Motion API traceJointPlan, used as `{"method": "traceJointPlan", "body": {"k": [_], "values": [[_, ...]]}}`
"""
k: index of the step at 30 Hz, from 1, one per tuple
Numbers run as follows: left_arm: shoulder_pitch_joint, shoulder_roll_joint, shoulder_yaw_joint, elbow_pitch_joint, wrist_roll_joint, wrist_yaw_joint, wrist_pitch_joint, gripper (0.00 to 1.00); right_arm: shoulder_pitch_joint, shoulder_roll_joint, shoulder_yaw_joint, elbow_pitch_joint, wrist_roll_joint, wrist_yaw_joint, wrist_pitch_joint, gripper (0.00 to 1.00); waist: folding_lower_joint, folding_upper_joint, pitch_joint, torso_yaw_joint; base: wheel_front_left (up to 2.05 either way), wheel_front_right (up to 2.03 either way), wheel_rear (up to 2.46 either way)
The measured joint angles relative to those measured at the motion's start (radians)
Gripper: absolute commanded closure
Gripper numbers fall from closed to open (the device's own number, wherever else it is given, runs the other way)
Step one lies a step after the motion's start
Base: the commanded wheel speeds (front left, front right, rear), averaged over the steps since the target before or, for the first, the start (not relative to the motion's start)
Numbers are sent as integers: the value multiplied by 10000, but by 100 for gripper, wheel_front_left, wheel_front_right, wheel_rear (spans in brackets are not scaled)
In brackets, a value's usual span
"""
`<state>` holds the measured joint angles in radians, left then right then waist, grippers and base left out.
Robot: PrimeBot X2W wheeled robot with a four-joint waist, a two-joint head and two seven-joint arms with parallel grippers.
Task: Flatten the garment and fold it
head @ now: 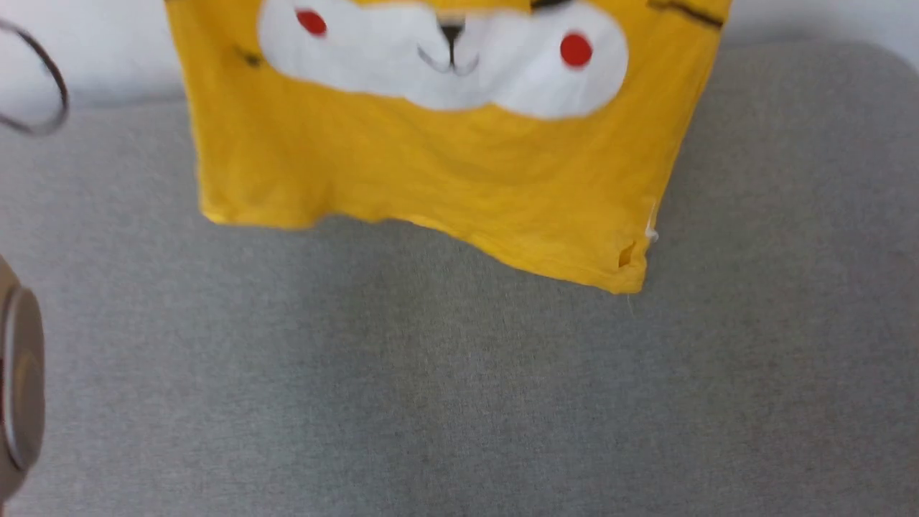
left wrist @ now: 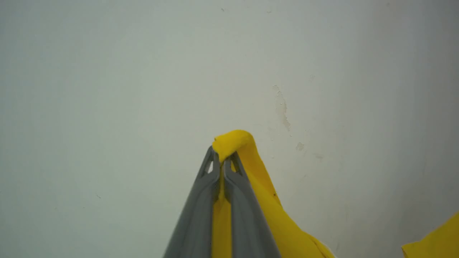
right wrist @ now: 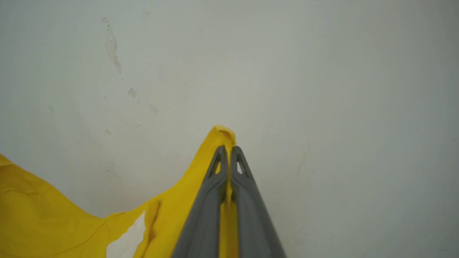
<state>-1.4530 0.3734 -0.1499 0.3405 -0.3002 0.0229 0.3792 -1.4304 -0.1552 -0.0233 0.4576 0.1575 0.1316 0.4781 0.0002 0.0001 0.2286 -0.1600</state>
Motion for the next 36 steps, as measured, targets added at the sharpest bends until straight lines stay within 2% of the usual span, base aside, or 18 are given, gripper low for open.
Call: {"method": "traceJointPlan", "body": {"k": [12, 19, 27, 32, 36], "values": [[-3002, -481, 61, 840, 209, 222, -2447, 100, -2325, 144, -366, 366, -1335, 0, -1618, 100, 3, -1, 2625, -81, 0, 0, 0], [-3801, -566, 267, 1304, 150, 159, -3898, 100, -3218, -297, -38, 686, -1891, 0, -2343, 100, 1, -1, 3872, -36, 0, 0, 0], [-3427, -238, 466, 1879, -230, -516, -4798, 100, -3219, -915, 686, 1112, -1708, 0, -2660, 100, 0, -1, 4839, 258, 0, 0, 0], [-2272, 17, 343, 1937, -554, -1051, -4895, 100, -2572, -1166, 1356, 1273, -1143, 0, -2886, 100, -1, -1, 4999, 652, 0, 0, 0], [-911, 251, 130, 1434, -999, -1350, -4861, 100, -1677, -1398, 2057, 1087, -268, 2, -2947, 100, -2, -1, 4775, 851, 0, 0, 0]]}}
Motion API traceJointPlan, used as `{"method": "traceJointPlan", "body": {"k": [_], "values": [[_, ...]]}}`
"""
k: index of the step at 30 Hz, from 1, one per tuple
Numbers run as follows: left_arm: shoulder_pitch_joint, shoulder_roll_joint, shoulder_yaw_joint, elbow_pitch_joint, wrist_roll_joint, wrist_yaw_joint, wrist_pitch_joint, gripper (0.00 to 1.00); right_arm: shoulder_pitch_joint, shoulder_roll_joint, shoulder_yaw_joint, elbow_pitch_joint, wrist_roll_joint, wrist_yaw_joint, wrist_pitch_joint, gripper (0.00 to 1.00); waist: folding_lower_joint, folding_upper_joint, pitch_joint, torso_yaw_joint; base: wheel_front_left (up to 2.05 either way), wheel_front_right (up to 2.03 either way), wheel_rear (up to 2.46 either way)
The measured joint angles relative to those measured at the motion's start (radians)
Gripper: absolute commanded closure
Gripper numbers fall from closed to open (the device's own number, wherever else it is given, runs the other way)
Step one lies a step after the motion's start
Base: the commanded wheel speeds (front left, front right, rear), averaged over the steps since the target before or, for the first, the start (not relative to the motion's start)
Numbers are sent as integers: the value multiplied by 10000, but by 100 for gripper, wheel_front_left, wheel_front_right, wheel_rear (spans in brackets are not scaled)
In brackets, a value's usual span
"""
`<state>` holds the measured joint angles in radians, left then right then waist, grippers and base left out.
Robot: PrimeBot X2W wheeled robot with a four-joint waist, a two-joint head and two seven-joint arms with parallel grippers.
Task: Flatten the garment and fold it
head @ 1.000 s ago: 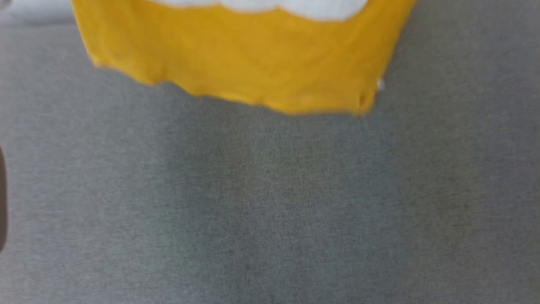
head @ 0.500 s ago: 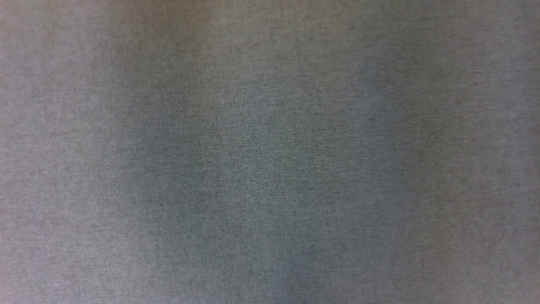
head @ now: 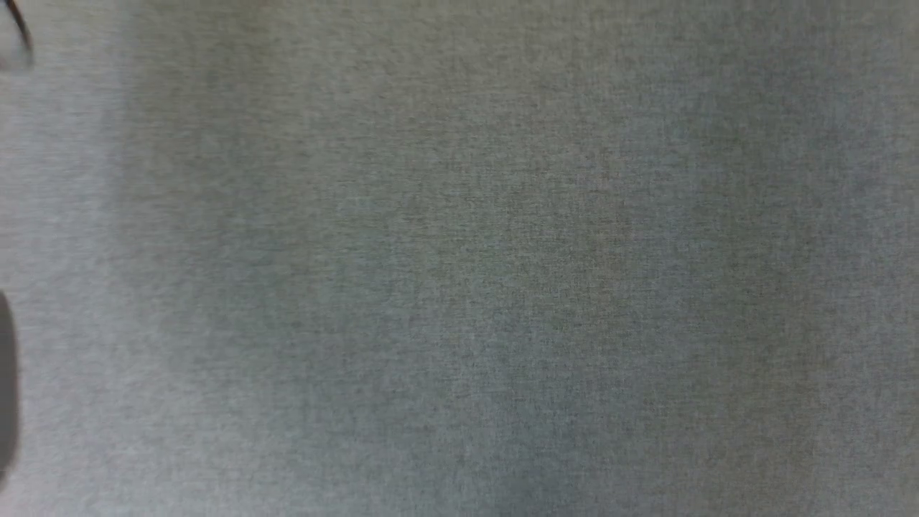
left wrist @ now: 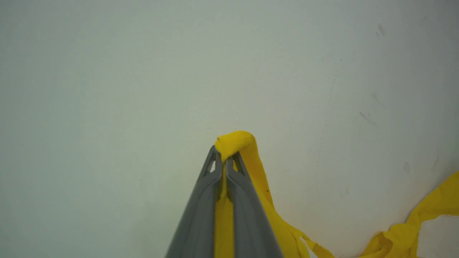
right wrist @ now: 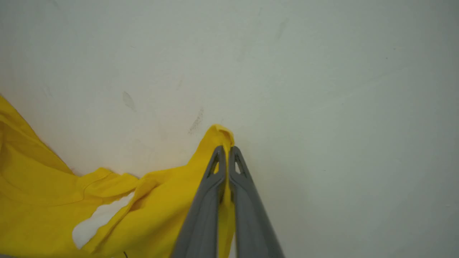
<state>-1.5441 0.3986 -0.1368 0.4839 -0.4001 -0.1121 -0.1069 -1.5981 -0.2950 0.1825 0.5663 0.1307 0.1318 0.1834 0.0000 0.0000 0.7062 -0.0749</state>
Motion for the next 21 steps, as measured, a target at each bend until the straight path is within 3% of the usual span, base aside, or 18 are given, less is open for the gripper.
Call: {"method": "traceJointPlan", "body": {"k": [6, 11, 17, 21], "values": [[2760, 280, -13, -1793, -1103, -104, 290, 100, 2138, -629, 309, -1952, 1722, 0, 370, 100, -2, 0, -757, 168, 0, 0, 0], [6239, 721, 472, -4566, -1858, 104, 895, 100, 5471, -1087, -600, -4761, 2840, 0, 1168, 100, -3, 0, -1706, 260, 0, 0, 0], [10361, 811, 740, -6790, -1914, 859, 1011, 100, 9463, -731, -1965, -6989, 3116, -2, 1956, 100, -4, 0, -2743, 308, 0, 0, 0], [12801, 809, 698, -7639, -2010, 1064, 1244, 100, 11471, -178, -2426, -8144, 3122, -2, 2138, 100, -5, 0, -3397, 300, 0, 0, 0]]}}
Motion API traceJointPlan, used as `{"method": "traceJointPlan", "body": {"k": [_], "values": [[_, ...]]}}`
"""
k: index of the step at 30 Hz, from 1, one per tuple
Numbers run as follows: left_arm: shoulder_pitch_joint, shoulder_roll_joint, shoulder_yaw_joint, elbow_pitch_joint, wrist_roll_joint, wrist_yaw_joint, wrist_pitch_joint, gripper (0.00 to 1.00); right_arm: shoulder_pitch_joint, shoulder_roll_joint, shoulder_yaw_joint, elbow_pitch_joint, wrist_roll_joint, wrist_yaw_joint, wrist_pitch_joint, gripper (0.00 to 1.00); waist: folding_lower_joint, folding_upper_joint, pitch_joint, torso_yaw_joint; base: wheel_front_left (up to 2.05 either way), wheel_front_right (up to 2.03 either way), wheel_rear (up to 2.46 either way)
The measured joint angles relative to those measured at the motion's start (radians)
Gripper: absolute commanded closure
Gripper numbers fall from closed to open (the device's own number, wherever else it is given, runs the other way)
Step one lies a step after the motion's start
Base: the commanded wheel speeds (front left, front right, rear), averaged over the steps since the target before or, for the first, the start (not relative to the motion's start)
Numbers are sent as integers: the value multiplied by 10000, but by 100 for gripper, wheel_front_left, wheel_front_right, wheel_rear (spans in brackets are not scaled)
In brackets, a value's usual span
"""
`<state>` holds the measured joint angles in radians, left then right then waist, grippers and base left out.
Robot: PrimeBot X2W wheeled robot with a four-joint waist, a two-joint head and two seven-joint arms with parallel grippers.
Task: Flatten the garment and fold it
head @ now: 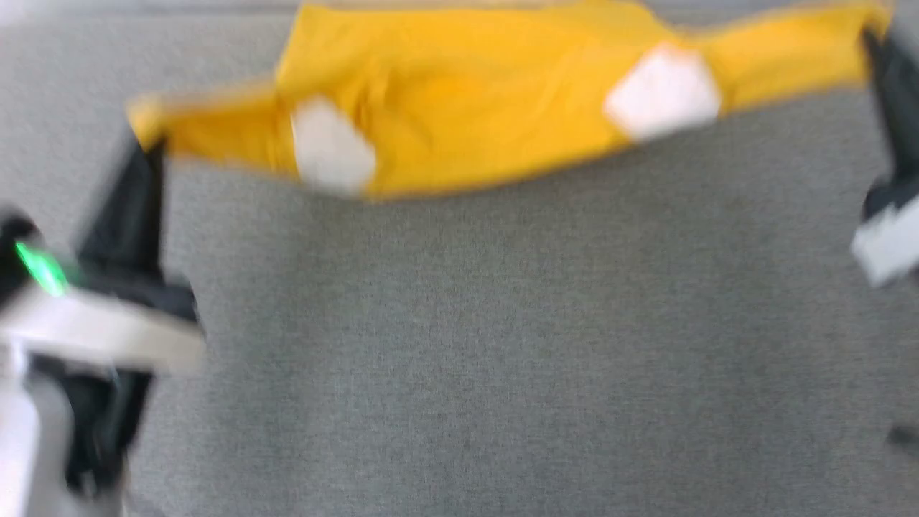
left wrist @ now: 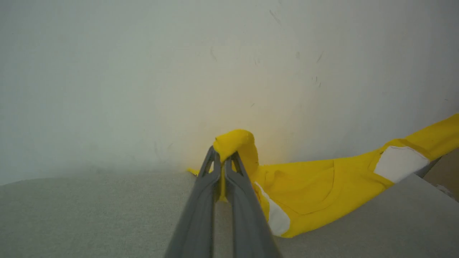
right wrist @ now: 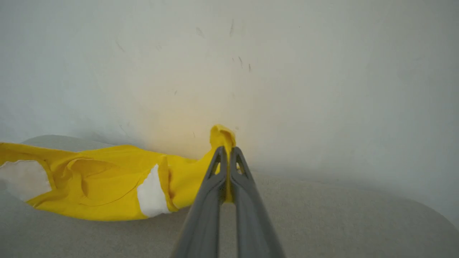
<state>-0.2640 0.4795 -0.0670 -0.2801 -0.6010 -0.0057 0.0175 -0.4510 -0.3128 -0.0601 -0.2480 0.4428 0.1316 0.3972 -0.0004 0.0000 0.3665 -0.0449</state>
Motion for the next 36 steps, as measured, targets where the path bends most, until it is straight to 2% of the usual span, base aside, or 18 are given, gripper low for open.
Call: {"method": "traceJointPlan", "body": {"k": [3, 4, 9, 14, 20, 24, 31, 34, 36], "values": [[1399, -6, -40, -593, -180, 61, 63, 100, 1483, 727, -403, -685, 174, 0, 35, 100, 0, 0, -442, -28, 0, 0, 0], [1399, -6, -40, -593, -180, 61, 63, 100, 1483, 727, -403, -685, 174, 0, 35, 100, 0, 0, -442, -28, 0, 0, 0], [3282, -65, -71, -884, -407, 82, 69, 100, 3727, 1716, -627, -1444, 92, 0, -199, 100, 1, 0, -1066, -76, 0, 0, 0], [4923, -140, -786, -757, -696, -6, 447, 100, 5430, 1883, -67, -1611, 282, 0, -128, 100, 1, 0, -1525, -174, 0, 0, 0], [6124, -40, -1204, -42, -884, 65, 1137, 100, 7441, 571, 566, -1154, 253, -2, 708, 100, 3, 0, -1929, -223, 0, 0, 0], [6707, 368, -1202, 364, -878, 182, 1632, 100, 8300, -44, 257, -499, 224, -2, 1068, 100, 3, 0, -2214, -227, 0, 0, 0], [7638, 644, -1434, 667, -1323, 362, 2771, 100, 9263, -299, -424, 182, 280, 0, 2029, 100, 3, 0, -2753, -180, 0, 0, 0], [8002, 832, -1457, 761, -1269, 621, 3010, 100, 9826, -291, -616, 387, 307, 0, 2660, 100, 3, 0, -2941, -134, 0, 0, 0], [8110, 899, -1379, 759, -1187, 773, 2974, 100, 9990, -215, -765, 380, 305, 0, 2708, 100, 3, 0, -3036, -93, 0, 0, 0]]}}
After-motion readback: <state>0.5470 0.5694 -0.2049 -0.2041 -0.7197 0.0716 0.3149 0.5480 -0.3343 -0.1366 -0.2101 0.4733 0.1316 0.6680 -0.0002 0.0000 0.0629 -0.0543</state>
